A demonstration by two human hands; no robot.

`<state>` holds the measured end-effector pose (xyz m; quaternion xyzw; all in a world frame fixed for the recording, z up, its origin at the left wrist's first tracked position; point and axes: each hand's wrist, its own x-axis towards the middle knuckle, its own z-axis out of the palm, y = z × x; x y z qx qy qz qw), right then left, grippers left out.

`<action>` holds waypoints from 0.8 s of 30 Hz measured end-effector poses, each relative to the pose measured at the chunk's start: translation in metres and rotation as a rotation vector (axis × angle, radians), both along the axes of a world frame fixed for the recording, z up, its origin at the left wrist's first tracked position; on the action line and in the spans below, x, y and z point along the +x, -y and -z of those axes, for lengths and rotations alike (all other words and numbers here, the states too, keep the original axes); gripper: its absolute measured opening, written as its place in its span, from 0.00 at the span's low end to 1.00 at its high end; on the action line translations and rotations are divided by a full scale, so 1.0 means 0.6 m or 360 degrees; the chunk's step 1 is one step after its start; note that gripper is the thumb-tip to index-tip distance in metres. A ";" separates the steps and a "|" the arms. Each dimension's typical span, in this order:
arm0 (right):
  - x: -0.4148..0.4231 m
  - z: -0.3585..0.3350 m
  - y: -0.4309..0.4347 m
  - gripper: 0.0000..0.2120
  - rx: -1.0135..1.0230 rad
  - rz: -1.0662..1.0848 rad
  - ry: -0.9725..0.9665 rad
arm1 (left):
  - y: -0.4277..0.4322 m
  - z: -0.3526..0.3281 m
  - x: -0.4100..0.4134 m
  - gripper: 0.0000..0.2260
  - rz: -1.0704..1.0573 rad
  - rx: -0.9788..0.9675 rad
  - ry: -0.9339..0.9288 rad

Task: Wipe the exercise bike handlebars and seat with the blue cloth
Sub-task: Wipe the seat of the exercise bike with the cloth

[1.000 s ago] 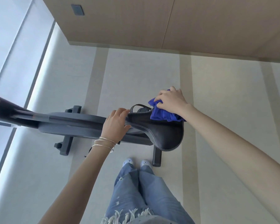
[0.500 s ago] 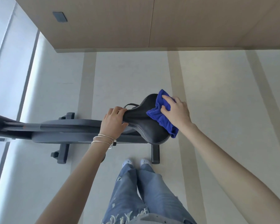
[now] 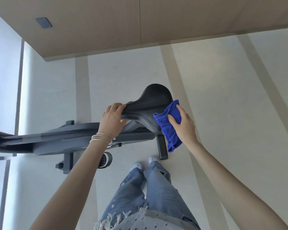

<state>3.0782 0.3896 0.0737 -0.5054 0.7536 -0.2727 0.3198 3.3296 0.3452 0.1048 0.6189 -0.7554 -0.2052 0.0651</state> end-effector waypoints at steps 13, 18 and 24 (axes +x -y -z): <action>0.091 -0.019 -0.143 0.22 -0.0752 -0.0628 -0.0869 | -0.055 0.001 0.058 0.22 -0.0084 -0.0045 -0.0010; 0.194 -0.055 -0.012 0.18 -0.1158 -0.1169 -0.1522 | -0.069 -0.009 0.101 0.25 -0.0205 -0.0041 0.0013; 0.160 -0.065 0.029 0.20 -0.0382 -0.1692 -0.2200 | -0.081 -0.015 0.081 0.26 -0.0152 -0.0029 0.0059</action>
